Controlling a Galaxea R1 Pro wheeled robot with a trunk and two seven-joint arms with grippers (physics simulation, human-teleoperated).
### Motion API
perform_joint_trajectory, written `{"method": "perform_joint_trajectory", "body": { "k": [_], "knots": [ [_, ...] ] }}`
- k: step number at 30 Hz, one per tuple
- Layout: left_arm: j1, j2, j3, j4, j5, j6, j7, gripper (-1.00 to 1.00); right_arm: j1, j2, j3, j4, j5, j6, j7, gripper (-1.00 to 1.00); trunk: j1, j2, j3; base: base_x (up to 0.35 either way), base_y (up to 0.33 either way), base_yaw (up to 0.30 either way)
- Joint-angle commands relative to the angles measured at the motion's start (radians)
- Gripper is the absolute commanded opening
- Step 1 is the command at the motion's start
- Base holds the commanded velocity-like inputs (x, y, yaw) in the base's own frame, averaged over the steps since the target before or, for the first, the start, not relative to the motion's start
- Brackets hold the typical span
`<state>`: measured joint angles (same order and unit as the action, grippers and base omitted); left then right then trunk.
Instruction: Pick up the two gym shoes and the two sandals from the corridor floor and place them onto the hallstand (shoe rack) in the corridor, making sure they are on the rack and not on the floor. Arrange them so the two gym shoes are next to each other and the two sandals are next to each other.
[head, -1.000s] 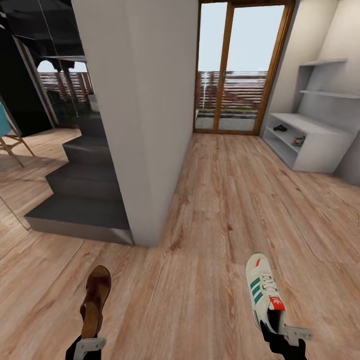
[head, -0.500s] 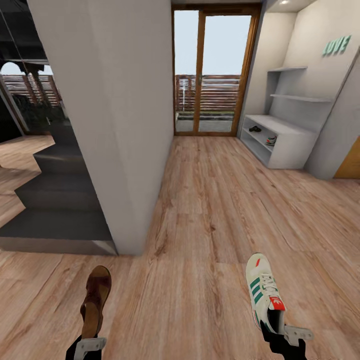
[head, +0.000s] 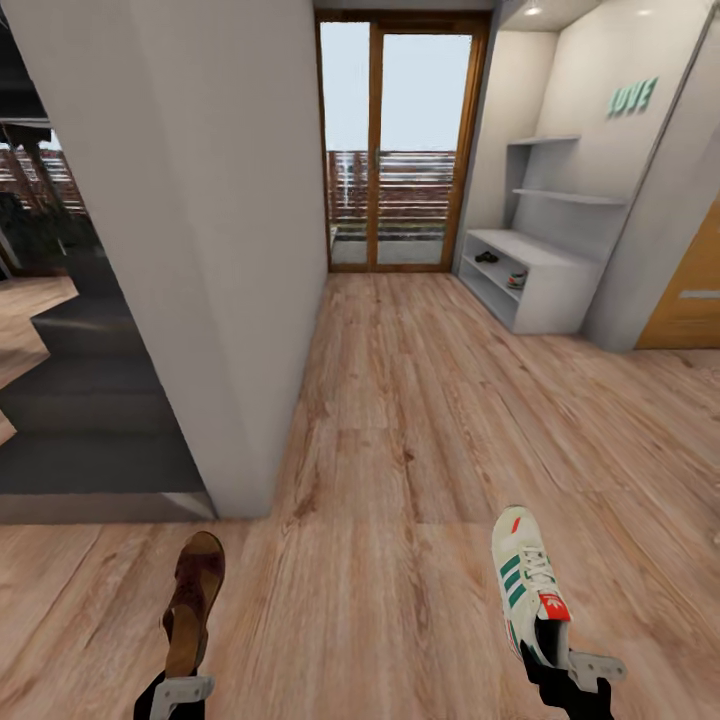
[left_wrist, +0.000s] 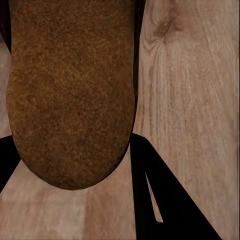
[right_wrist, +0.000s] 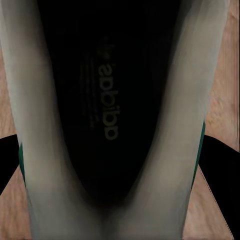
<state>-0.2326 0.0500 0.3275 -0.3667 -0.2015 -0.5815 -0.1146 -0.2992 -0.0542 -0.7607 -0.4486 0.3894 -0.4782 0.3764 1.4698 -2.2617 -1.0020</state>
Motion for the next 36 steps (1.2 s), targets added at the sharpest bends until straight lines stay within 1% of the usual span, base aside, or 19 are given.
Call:
{"method": "perform_joint_trajectory", "body": {
  "k": [1, 5, 11, 14, 36],
  "knots": [
    [-0.001, -0.002, 0.008, 0.000, -0.010, -0.003, -0.008, -1.00, -0.001, 0.001, -0.009, 0.001, 0.005, -0.003, 0.009, -1.00, 0.000, 0.000, -0.001, 0.019, 0.000, -0.258],
    [-0.001, -0.006, 0.006, 0.000, -0.013, -0.003, -0.008, -1.00, -0.001, 0.001, -0.008, 0.001, 0.005, -0.004, 0.009, -1.00, 0.000, 0.000, -0.001, 0.143, 0.000, -0.262],
    [-0.001, -0.007, 0.005, 0.000, -0.013, -0.002, -0.009, -1.00, -0.001, 0.002, -0.008, 0.000, 0.005, -0.004, 0.009, -1.00, 0.000, 0.000, -0.001, 0.301, -0.042, -0.261],
    [-0.001, -0.007, 0.004, 0.000, -0.014, -0.001, -0.009, -1.00, -0.001, 0.004, -0.007, 0.000, 0.006, -0.003, 0.010, -1.00, 0.000, 0.000, -0.001, 0.330, -0.103, -0.137],
    [-0.001, -0.007, 0.003, 0.000, -0.012, 0.000, -0.010, -1.00, -0.001, 0.008, -0.003, 0.003, 0.014, -0.002, 0.010, -1.00, 0.000, 0.000, -0.001, 0.335, -0.122, -0.009]
  ]
}}
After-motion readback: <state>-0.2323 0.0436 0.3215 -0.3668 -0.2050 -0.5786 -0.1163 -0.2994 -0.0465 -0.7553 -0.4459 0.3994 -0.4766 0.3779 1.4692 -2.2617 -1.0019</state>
